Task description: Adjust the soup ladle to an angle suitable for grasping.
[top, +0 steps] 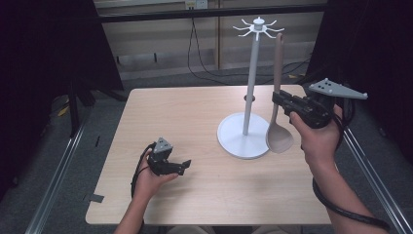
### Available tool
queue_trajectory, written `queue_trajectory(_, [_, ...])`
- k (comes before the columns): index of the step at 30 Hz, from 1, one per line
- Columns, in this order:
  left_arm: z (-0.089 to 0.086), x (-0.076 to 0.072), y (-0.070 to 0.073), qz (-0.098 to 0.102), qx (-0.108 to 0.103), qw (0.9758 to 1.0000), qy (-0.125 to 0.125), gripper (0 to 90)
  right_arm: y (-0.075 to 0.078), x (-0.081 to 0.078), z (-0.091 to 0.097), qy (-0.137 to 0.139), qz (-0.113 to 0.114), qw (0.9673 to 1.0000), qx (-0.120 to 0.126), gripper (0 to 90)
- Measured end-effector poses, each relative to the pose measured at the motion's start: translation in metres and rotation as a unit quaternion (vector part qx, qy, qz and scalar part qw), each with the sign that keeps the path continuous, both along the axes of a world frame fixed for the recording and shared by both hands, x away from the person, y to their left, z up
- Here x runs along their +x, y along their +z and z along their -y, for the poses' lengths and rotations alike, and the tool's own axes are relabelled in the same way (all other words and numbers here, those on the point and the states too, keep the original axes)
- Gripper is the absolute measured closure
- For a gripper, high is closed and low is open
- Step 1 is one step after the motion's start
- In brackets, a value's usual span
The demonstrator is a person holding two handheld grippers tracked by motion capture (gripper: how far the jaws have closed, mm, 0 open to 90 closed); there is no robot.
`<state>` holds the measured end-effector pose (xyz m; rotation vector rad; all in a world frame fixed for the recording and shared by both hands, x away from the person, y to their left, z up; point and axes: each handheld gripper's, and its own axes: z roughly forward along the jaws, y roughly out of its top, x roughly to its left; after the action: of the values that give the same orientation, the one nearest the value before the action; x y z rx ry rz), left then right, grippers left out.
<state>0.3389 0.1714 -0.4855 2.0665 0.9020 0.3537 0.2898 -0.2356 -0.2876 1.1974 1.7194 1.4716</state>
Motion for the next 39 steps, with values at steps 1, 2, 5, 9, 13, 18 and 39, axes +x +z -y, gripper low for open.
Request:
queue_trajectory(1, [0.000,0.000,0.000,0.000,0.000,1.0000,0.000,8.6,0.000,0.001,0.000,0.000,-0.001,1.0000,0.000,78.5])
queue_trajectory(2, [0.000,0.000,0.000,-0.001,-0.001,1.0000,0.001,8.6,0.000,0.001,-0.001,-0.002,-0.003,1.0000,0.000,78.5])
queue_trajectory(5, [-0.001,0.000,0.000,0.000,0.000,1.0000,0.001,8.6,-0.001,0.003,-0.001,-0.002,-0.002,1.0000,-0.002,78.5])
queue_trajectory(9, [-0.001,0.000,0.000,0.000,0.000,1.0000,0.002,8.7,-0.002,0.005,-0.002,-0.003,-0.007,1.0000,-0.004,78.5])
queue_trajectory(13, [-0.001,0.001,0.001,0.002,0.001,1.0000,0.001,8.7,-0.003,0.008,-0.003,-0.003,-0.006,1.0000,-0.004,78.5])
queue_trajectory(18, [-0.002,0.001,0.001,0.001,0.000,1.0000,0.004,8.8,-0.004,0.011,-0.005,-0.001,-0.010,0.9999,-0.005,78.5])
queue_trajectory(39, [-0.003,0.001,0.001,0.002,0.000,1.0000,0.003,8.9,-0.007,0.023,-0.012,0.000,-0.012,0.9999,-0.002,78.4])
